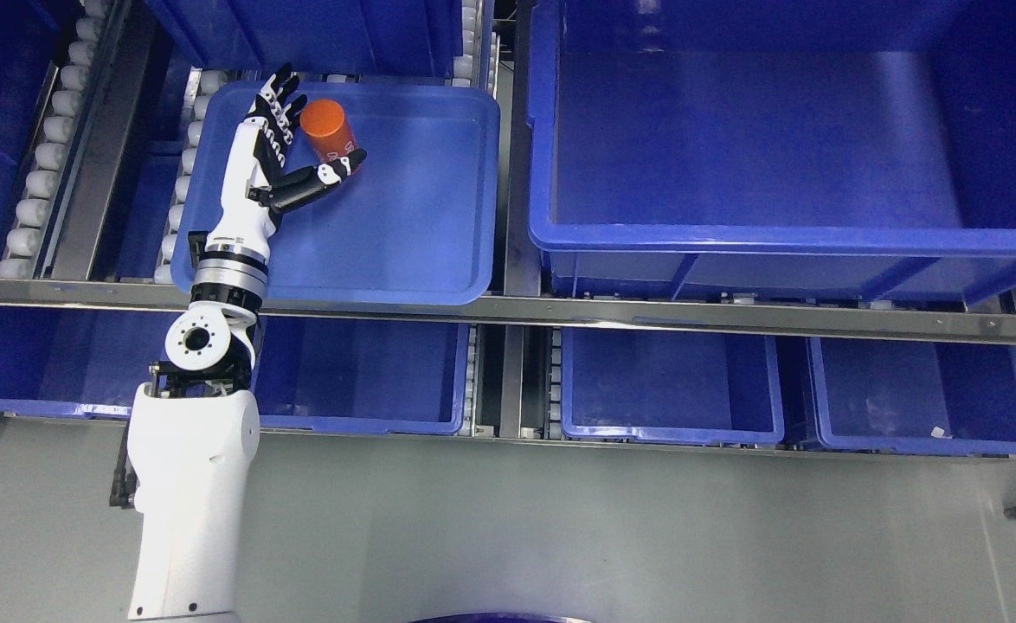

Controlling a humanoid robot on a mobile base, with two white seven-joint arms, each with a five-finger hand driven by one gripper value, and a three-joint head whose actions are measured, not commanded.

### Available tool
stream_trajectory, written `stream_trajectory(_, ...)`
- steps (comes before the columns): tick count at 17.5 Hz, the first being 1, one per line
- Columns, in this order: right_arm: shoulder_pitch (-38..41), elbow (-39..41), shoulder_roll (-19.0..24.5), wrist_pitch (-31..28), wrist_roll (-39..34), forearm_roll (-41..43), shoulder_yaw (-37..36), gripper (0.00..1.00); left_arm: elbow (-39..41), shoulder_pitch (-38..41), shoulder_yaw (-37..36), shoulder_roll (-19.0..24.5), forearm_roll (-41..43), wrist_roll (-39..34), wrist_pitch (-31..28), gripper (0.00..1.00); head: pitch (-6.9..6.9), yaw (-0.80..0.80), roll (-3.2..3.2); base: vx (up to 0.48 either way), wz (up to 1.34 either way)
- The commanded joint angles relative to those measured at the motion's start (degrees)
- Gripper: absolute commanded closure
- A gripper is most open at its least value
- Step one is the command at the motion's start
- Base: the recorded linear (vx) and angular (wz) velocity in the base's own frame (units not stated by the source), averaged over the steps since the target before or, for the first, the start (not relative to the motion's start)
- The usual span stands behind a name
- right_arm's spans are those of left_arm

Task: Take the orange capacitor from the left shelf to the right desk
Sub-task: 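Reach the left hand to the orange capacitor in the blue bin and close fingers, then lift the orange capacitor with the left hand up out of the bin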

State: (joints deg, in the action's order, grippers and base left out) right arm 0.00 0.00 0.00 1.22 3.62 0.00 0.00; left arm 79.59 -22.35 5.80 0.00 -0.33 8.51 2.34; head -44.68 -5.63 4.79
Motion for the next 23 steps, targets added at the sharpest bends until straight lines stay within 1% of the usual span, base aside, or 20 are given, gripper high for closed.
stream_trajectory(1,0.2,1.0,-1.0,0.0,0.0,-0.2,-1.0,0.00,-6.6,-3.7,-0.2,1.0,1.2,1.4,-1.3,0.11,0.00,0.00,0.00,0.000,0.00)
stream_trajectory(7,0.2,1.0,-1.0,0.0,0.0,-0.2,-1.0,0.00,-6.9,-3.9,-0.3,1.0,1.2,2.6,-1.1,0.23,0.00,0.00,0.00,0.000,0.00)
stream_trajectory(9,0.2,1.0,-1.0,0.0,0.0,-0.2,-1.0,0.00,-7.4,-3.9,-0.1,1.0,1.2,2.6,-0.8,0.30,0.00,0.00,0.00,0.000,0.00)
stream_trajectory(11,0.2,1.0,-1.0,0.0,0.0,-0.2,-1.0,0.00,-7.5,-3.9,-0.1,1.0,1.1,2.6,-0.8,0.34,0.00,0.00,0.00,0.000,0.00)
stream_trajectory(13,0.2,1.0,-1.0,0.0,0.0,-0.2,-1.0,0.00,-7.5,-3.9,0.3,1.0,1.1,2.6,-0.7,0.42,0.00,0.00,0.00,0.000,0.00)
stream_trajectory(17,0.1,1.0,-1.0,0.0,0.0,-0.2,-1.0,0.00,-7.5,-4.2,0.3,1.0,1.0,2.6,-0.6,0.52,0.00,0.00,0.00,0.000,0.00)
stream_trajectory(19,0.2,1.0,-1.0,0.0,0.0,-0.2,-1.0,0.00,-7.5,-4.3,0.4,1.0,1.0,2.6,-0.6,0.59,0.00,0.00,0.00,0.000,0.00)
stream_trajectory(20,0.2,1.0,-1.0,0.0,0.0,-0.2,-1.0,0.00,-7.5,-4.3,0.4,1.0,0.9,2.6,-0.1,0.66,0.00,0.00,0.00,0.000,0.00)
stream_trajectory(23,0.1,1.0,-1.0,0.0,0.0,-0.2,-1.0,0.00,-7.5,-4.3,0.5,1.0,0.9,2.6,1.5,0.79,0.00,0.00,0.00,0.000,0.00)
